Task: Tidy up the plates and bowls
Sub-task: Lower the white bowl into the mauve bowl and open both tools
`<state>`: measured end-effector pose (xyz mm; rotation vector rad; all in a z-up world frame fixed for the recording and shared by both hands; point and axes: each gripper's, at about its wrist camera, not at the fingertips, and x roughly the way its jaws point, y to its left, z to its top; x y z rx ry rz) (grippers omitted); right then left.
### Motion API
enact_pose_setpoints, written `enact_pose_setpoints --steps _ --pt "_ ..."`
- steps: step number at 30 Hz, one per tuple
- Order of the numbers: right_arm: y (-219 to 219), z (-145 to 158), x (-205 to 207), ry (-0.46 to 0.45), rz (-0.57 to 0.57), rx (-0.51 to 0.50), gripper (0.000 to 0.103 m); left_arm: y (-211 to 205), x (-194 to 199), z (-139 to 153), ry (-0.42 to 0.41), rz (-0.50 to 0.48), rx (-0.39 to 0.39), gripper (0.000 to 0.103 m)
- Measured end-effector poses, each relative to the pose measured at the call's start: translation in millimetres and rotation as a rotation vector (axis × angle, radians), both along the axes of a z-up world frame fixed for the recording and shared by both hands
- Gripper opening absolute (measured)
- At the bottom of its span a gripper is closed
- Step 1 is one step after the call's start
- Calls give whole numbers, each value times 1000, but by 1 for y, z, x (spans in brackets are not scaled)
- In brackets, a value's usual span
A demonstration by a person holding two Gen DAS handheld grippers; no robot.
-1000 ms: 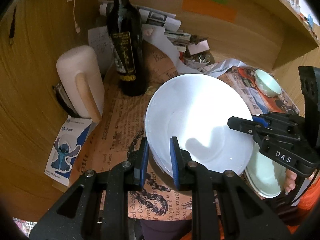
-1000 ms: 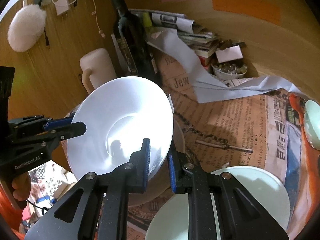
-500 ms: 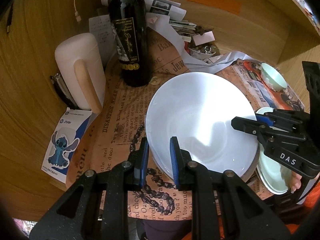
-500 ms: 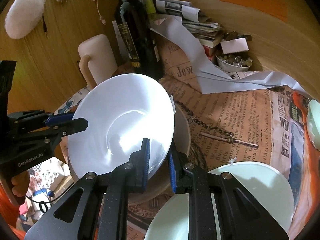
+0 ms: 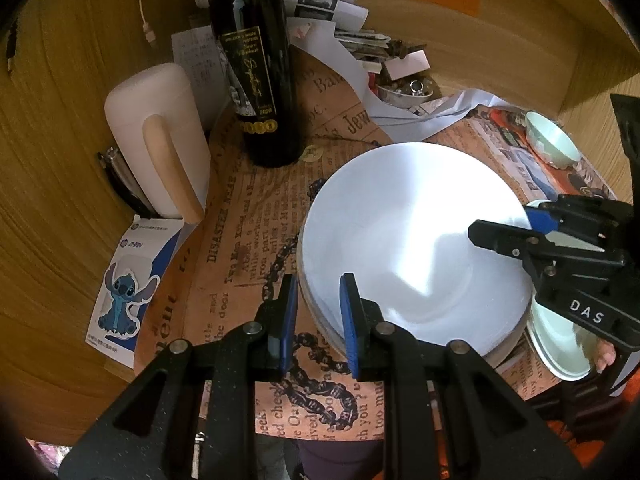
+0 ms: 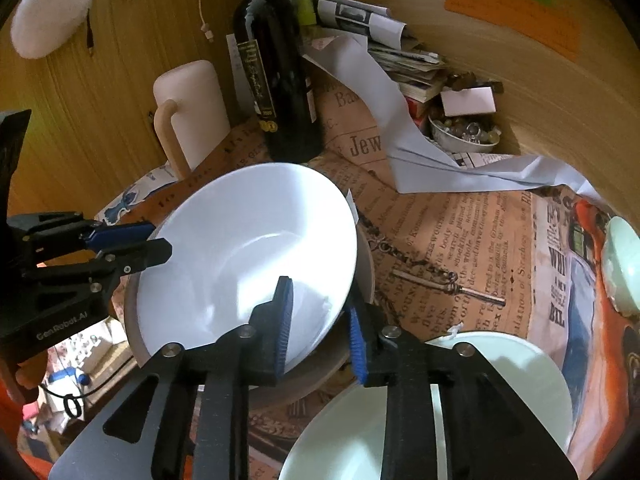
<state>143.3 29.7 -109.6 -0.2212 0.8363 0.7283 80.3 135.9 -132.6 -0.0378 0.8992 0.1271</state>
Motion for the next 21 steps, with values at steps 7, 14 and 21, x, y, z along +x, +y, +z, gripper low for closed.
enact_pose_setpoints --steps 7,14,21 --pt "3 1 -1 3 21 -14 34 3 -2 3 -8 14 -8 21" --pt "-8 13 1 -23 -10 54 52 -3 -7 29 -78 -2 13 21" --pt "-38 38 5 -102 -83 127 61 -18 -5 60 -182 -14 8 64"
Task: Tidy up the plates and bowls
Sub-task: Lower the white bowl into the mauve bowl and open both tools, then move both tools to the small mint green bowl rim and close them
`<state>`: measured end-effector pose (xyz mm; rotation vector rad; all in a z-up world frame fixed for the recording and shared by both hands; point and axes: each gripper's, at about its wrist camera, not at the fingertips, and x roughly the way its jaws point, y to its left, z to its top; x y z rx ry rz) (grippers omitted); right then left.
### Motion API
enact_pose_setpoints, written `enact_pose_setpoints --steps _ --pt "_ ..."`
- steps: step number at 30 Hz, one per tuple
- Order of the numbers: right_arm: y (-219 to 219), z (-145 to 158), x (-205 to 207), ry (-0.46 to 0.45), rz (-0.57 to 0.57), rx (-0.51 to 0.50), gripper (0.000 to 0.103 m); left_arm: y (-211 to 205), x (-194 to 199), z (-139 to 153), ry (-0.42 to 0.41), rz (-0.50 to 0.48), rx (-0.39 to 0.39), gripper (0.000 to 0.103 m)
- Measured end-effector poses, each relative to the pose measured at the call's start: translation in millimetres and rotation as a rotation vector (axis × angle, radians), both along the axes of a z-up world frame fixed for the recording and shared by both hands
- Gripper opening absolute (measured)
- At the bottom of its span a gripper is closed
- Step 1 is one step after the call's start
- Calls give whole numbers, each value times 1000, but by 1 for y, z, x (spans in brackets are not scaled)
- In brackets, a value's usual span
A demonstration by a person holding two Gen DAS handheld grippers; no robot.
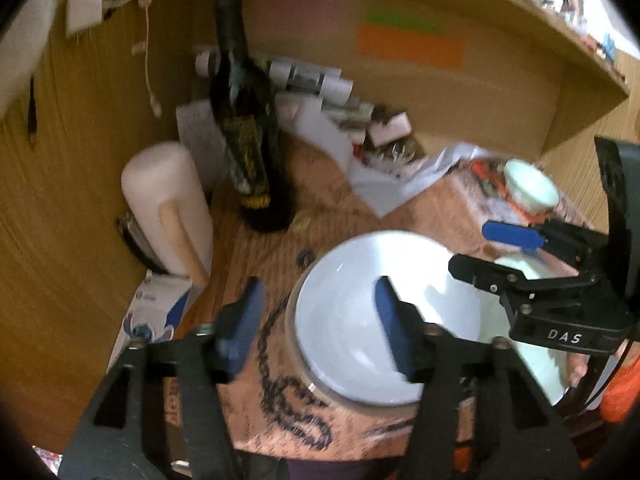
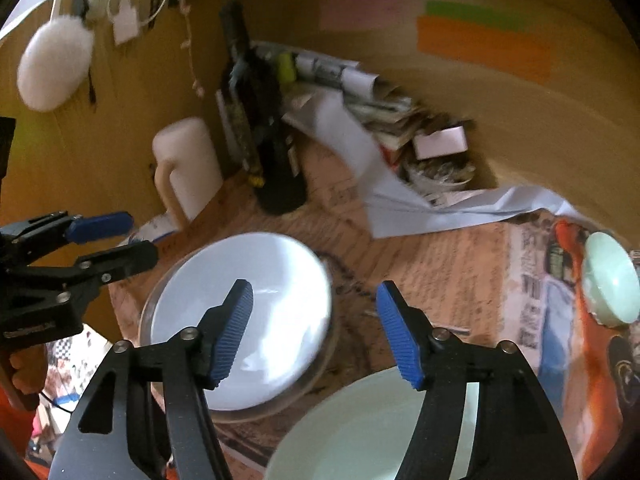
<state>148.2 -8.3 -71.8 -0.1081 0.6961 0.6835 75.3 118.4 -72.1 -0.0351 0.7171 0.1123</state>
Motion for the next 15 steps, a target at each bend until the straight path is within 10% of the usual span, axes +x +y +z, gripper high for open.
enact_pose_setpoints --steps 15 --pt "-145 18 52 -90 -372 49 73 -75 81 17 8 -141 -33 90"
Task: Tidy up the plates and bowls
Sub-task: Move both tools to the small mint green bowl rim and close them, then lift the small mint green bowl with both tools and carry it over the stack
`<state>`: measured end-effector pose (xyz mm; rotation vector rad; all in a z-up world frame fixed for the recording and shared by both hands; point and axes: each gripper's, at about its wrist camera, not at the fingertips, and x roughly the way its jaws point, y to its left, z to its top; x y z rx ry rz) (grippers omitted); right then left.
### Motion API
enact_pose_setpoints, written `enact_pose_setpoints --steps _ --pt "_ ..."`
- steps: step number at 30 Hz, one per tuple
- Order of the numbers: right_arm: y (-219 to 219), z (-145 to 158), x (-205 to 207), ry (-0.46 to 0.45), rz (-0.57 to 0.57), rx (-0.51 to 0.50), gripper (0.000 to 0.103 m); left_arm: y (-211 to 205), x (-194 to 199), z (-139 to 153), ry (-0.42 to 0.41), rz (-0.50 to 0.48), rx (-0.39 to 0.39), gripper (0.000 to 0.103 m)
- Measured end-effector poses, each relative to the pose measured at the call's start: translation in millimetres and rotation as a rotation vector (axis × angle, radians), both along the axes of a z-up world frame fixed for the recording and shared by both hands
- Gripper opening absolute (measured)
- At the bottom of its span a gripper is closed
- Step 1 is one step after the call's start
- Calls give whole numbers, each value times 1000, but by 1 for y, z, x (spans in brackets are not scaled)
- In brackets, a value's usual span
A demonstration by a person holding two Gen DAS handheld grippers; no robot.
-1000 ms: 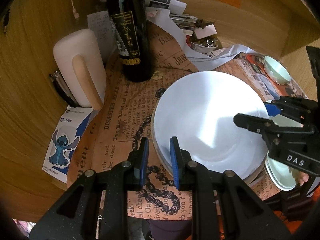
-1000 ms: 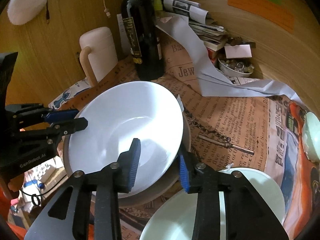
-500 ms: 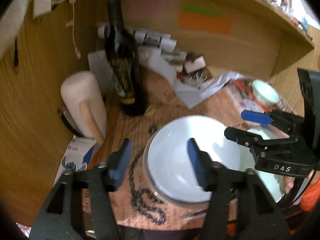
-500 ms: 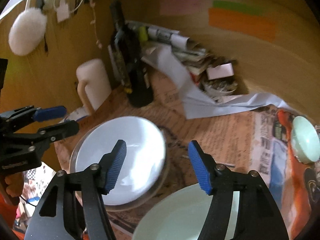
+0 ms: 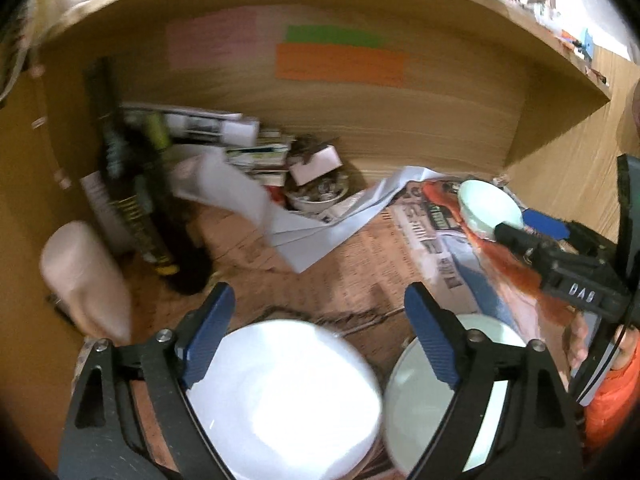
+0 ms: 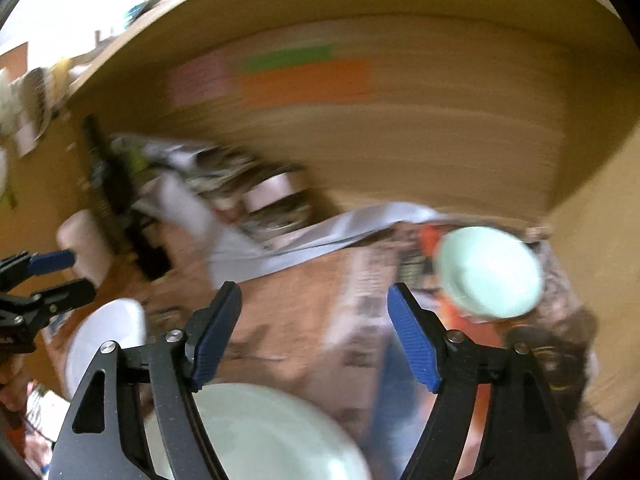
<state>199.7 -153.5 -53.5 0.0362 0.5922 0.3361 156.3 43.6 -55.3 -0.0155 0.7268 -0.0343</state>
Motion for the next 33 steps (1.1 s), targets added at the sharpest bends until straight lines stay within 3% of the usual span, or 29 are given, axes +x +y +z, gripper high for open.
enact_pose_setpoints --steps 8,18,27,29,33 --pt "-76 -12 49 23 -225 -14 74 -44 65 -10 88 -70 30 90" --pt "-137 -61 104 194 -359 47 73 -92 130 -25 165 -133 71 90" --pt "-140 -91 122 272 -372 5 36 -128 169 -42 217 -189 112 90" --pt "-140 -97 126 302 -351 7 23 -135 174 -45 215 -204 124 90" --pt "-138 -98 121 297 -335 2 23 -141 187 -51 232 -212 115 90"
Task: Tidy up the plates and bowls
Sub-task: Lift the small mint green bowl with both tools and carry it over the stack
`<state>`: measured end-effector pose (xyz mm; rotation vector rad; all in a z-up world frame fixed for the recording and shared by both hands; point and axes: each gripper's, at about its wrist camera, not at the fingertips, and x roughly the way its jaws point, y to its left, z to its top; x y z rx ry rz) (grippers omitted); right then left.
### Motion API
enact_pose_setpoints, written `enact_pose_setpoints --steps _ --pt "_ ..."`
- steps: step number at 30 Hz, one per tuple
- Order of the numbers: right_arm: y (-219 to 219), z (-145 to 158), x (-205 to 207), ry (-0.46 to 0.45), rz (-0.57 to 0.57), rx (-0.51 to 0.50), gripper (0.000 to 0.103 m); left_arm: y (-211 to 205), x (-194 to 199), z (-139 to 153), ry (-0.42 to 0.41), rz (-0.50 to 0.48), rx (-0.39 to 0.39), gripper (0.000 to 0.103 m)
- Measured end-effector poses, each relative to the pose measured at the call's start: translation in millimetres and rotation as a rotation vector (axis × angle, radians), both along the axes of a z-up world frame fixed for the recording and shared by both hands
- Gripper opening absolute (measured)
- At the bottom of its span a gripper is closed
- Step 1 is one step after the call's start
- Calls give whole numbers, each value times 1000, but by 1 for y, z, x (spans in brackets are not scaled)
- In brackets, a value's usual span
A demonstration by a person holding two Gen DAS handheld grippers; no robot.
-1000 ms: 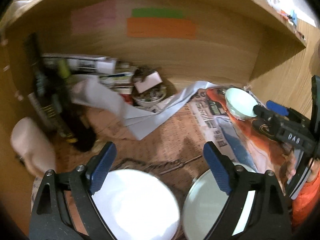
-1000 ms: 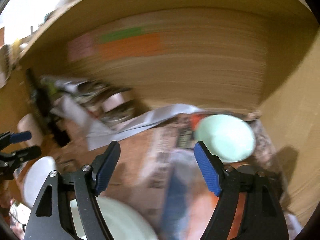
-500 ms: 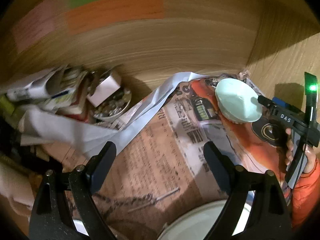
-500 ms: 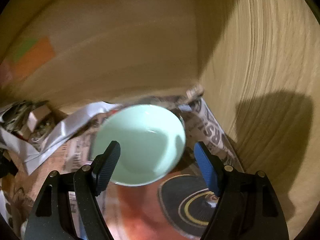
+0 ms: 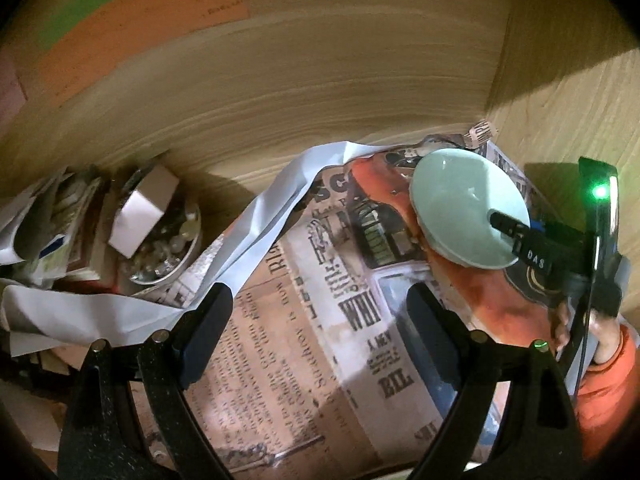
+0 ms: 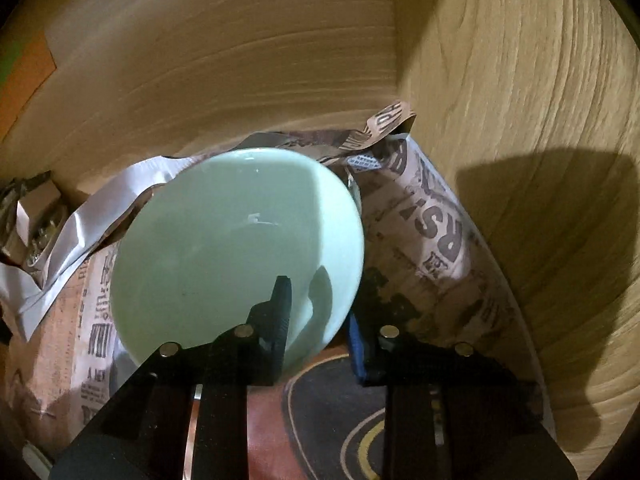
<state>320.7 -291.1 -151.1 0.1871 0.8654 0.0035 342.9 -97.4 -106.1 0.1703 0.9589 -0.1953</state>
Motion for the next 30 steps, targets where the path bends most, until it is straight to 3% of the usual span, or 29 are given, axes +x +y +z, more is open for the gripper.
enact_pose_setpoints --steps 11,14,20,22,27,30 --pt "41 7 -17 20 270 50 19 -5 22 -29 83 12 11 87" --pt "48 10 -22 31 323 46 20 -6 26 -38 113 9 26 74" --pt "50 9 -23 32 313 53 23 -8 30 -54 182 -21 -2 52" --pt "48 9 -26 32 309 64 23 -11 28 -53 182 -47 -8 38" --pt "55 7 -18 42 324 50 20 -28 23 -56 179 -120 16 14" --pt "56 8 -18 38 317 40 20 -34 21 -57 169 -122 42 14"
